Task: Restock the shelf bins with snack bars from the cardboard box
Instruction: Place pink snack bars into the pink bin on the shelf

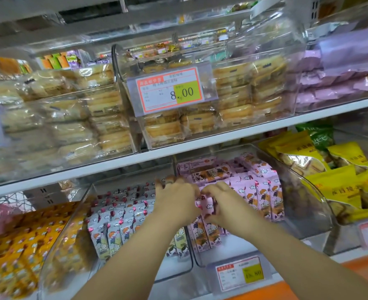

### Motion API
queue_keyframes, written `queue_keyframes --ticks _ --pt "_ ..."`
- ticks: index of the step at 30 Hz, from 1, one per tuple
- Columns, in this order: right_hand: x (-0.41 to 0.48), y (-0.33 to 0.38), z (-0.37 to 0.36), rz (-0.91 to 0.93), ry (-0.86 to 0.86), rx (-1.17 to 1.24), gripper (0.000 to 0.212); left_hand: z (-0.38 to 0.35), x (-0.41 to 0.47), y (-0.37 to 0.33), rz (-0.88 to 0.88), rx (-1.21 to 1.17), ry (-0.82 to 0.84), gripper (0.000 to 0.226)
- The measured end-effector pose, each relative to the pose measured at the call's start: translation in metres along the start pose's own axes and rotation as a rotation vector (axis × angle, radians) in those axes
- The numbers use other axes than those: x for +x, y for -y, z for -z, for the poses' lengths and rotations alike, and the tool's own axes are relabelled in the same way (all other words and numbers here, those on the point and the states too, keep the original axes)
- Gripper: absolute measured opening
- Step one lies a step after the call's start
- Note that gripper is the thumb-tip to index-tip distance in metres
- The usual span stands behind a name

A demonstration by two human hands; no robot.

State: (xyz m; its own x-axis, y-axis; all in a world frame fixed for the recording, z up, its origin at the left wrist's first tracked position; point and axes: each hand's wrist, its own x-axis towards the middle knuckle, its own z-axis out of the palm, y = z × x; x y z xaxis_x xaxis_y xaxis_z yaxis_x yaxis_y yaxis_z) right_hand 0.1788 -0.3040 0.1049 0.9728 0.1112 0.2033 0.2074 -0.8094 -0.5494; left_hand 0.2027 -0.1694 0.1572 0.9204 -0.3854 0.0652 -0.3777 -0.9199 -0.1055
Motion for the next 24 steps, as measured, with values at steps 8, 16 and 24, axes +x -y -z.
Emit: queue_keyframes --ticks 8,16,24 --pt "-0.011 -0.02 0.038 -0.076 -0.38 0.013 0.032 -0.004 0.004 -0.001 -0.14 -0.11 -0.062 0.041" --pt "-0.017 -0.056 0.051 -0.36 -0.358 -0.347 0.055 -0.007 0.012 -0.007 -0.15 -0.177 -0.001 0.054" --pt "-0.017 -0.062 0.051 -0.213 -0.663 0.027 0.032 -0.012 0.015 -0.008 -0.171 -0.133 0.065 0.057"
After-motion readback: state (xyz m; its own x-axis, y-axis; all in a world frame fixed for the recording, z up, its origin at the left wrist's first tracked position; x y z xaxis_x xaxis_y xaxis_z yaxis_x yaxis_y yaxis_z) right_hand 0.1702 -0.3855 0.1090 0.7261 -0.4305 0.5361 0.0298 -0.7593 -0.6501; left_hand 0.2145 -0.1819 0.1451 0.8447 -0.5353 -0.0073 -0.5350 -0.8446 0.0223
